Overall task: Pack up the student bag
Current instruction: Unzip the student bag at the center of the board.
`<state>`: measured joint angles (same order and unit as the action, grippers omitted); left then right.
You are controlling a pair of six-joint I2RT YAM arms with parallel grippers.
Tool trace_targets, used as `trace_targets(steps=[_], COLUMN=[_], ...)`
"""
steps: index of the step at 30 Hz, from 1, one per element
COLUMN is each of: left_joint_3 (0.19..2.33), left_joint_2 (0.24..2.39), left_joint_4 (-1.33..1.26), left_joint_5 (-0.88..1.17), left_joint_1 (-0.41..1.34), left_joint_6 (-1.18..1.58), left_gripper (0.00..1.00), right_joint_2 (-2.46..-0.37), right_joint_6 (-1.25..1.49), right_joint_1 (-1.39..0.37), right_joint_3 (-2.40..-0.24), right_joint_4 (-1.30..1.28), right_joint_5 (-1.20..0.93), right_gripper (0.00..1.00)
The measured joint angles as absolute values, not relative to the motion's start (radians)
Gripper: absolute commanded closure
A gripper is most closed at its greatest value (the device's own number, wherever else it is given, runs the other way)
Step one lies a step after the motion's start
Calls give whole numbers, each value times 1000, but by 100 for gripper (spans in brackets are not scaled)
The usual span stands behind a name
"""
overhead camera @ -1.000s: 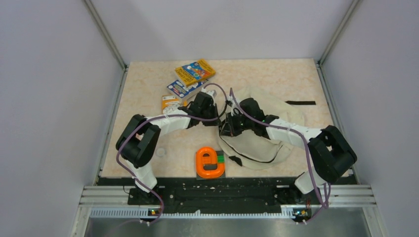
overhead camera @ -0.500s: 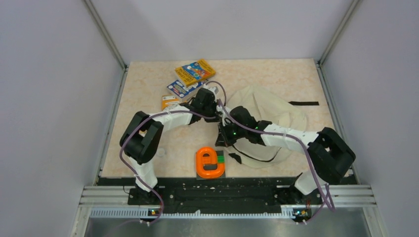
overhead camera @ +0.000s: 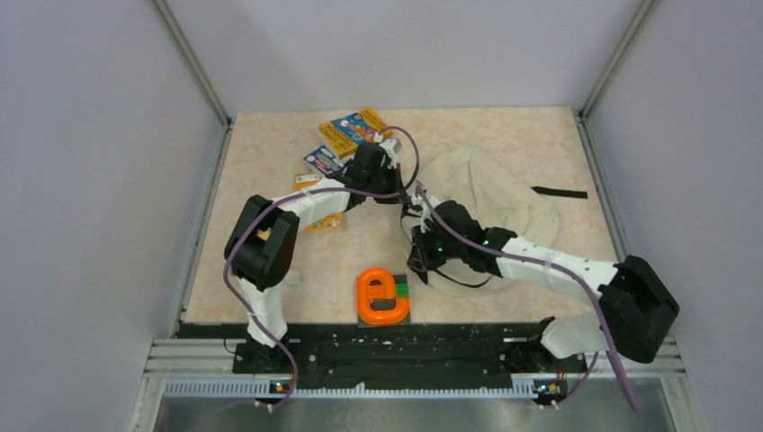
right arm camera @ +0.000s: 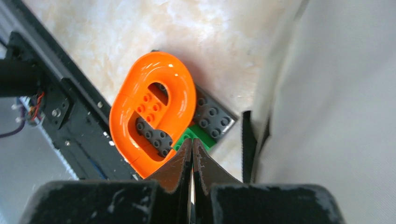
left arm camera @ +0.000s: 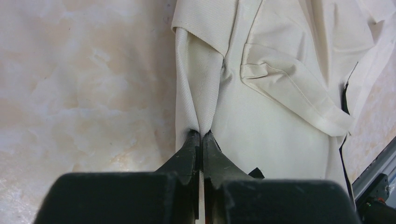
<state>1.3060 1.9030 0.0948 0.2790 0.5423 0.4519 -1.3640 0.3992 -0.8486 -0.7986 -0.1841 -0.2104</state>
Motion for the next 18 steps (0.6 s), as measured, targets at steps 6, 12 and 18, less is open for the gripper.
trace_targets(steps=[6,12,18], left_joint_3=[1280,1227,1217], left_joint_2=[1898,1867,1843], left_joint_4=[33,1,-1], left_joint_5=[347,373,385], left_joint_1=[532,529,529], left_joint_6=[437,430,423], left_gripper=[100,100,100], right_joint_2=[-1249,-1275,-1448], right_joint_6=[402,392,375], right_joint_1=[-773,-593,-569], right_joint_3=[-799,-801,-867], right_joint_4=[-228,-174,-85], right_joint_5=[-145,-213,-300], right_gripper=[44,32,31])
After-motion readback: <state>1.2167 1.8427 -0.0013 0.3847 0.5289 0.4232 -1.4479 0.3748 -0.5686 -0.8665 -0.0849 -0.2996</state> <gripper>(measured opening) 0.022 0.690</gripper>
